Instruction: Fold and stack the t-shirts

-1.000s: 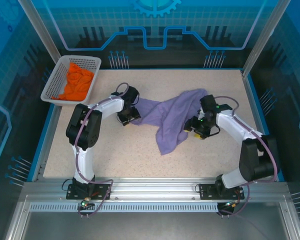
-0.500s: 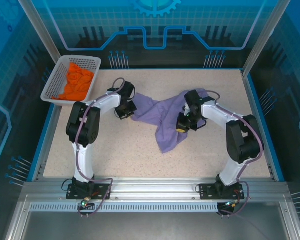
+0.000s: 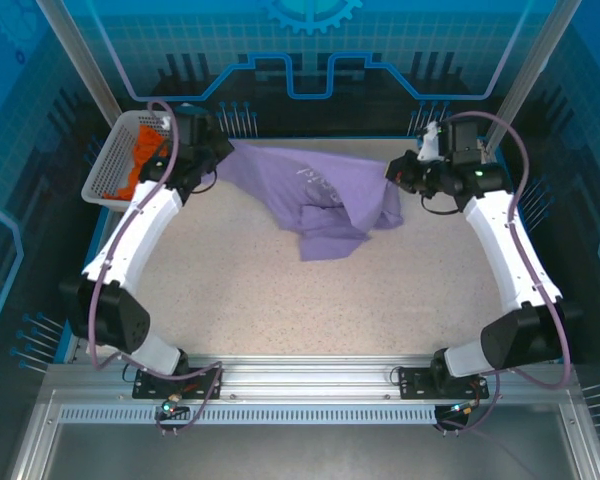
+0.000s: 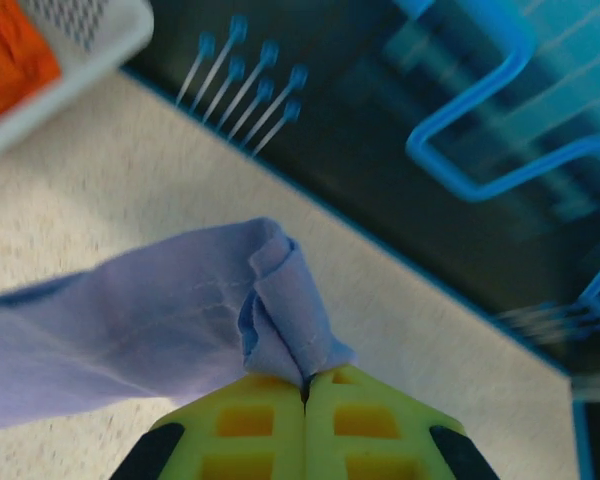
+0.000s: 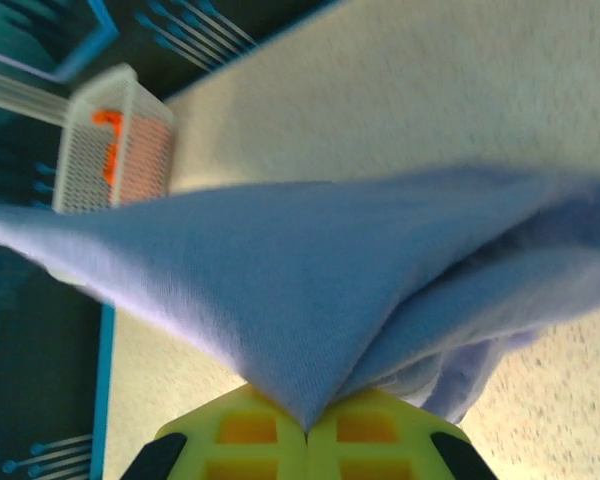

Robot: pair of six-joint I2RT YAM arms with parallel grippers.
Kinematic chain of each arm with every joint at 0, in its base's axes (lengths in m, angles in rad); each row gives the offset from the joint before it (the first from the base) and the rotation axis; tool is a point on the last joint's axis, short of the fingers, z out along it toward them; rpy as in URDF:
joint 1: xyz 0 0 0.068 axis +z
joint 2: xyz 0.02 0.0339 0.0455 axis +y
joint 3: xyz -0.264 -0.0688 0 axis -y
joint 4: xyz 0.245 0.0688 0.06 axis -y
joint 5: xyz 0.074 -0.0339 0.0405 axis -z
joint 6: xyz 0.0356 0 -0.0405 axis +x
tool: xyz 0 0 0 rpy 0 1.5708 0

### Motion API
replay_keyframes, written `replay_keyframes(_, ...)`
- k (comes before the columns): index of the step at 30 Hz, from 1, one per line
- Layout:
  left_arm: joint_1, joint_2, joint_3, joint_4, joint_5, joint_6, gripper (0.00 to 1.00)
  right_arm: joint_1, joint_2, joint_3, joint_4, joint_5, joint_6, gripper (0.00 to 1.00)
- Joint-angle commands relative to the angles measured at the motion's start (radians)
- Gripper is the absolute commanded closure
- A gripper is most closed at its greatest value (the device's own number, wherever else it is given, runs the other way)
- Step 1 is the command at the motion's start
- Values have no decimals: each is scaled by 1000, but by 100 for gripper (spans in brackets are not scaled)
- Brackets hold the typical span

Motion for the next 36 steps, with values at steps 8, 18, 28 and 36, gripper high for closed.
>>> replay_keyframes(8,-7,-172,31,192,-50,103,100,-24,-116,183,97,-44,-27,100)
replay_keyframes(18,-106,-326,102,343,-37,334,100,73,-210,291,167,-15,-113,95)
replay_keyframes(28,-110,-218,259,282,-29,365,100,184,-197,272,35,420,-48,98)
replay_keyframes(36,-82,346,668,5,-10,253,100,37,149,300,-138,617,6,100)
